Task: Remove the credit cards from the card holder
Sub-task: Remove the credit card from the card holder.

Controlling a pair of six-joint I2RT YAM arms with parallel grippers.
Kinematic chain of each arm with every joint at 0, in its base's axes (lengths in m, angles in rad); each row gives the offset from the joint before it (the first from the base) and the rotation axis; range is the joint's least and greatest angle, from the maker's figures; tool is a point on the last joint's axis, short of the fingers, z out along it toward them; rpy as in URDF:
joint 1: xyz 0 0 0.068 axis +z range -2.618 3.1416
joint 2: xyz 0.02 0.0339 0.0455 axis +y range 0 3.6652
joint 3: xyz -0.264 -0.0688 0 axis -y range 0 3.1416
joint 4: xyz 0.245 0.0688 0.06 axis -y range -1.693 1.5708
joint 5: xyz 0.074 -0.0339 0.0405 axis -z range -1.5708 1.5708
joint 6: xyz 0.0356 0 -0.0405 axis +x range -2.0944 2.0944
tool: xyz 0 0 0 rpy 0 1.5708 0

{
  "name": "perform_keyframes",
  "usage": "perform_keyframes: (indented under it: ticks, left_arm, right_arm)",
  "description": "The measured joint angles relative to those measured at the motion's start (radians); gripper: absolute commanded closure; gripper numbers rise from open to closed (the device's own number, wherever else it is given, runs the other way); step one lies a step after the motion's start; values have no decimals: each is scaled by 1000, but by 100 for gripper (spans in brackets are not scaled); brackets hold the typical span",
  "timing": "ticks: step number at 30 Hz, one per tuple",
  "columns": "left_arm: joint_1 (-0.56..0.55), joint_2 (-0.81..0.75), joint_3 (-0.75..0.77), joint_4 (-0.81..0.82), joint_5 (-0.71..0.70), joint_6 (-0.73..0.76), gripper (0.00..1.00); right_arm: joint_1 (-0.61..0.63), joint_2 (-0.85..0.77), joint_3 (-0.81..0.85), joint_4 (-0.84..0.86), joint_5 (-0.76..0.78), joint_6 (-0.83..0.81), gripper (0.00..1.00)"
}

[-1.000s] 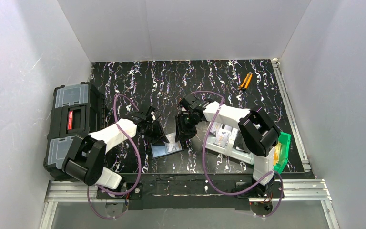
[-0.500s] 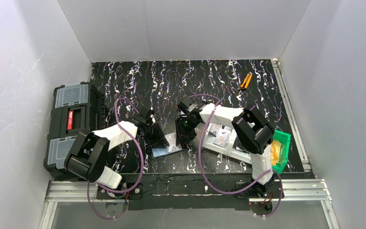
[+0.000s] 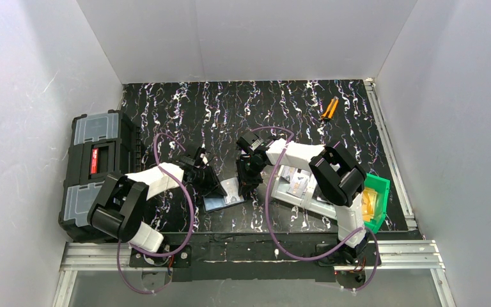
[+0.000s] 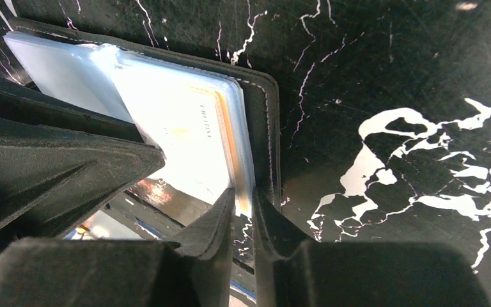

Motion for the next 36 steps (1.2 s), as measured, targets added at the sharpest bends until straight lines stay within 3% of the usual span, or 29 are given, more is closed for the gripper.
perform_keyframes:
  ticks: [11,19,36]
  left_arm:
    - [3,0,-23,53,30,-15,88]
    - [3,-6,-35,77,39,-24,100]
    - [1,-45,-19,-17,-28,45,100]
  right_arm:
    - [-2,5,5,-26,2,0,88]
    - [-2,13,20,-49,5,-4,92]
    - [4,21,28,-58,15,27,98]
